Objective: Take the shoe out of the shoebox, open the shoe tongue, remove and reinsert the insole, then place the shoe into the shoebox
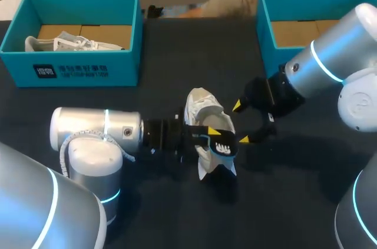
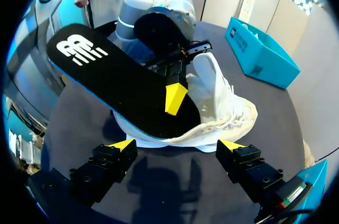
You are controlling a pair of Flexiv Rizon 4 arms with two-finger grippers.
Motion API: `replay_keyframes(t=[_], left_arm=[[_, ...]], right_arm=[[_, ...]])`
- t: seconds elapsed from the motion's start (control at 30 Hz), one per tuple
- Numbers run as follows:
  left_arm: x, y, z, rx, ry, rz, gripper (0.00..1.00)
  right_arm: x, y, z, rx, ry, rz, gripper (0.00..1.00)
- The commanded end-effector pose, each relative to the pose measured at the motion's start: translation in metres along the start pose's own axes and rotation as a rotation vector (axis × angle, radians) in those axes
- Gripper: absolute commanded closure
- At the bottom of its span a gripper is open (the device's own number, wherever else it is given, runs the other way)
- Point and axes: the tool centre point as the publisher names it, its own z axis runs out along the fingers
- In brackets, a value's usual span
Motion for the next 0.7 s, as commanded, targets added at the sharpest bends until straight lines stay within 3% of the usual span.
replay_keyframes(t=[0.03,0.4,0.7], left_arm=[[-0.003,-0.005,-0.004,0.01,-0.003,0.004,0.85],[-0.009,-0.027,-0.011,0.035,-0.009,0.019,0.73],[0.0,-0.038,-0.022,0.042,-0.015,-0.001,0.67]], right_arm=[[0.0,0.0,0.0,0.001,-0.001,0.0,0.0],[0.0,0.0,0.0,0.001,-0.001,0.0,0.0],[0.0,0.0,0.0,0.001,-0.001,0.0,0.0]])
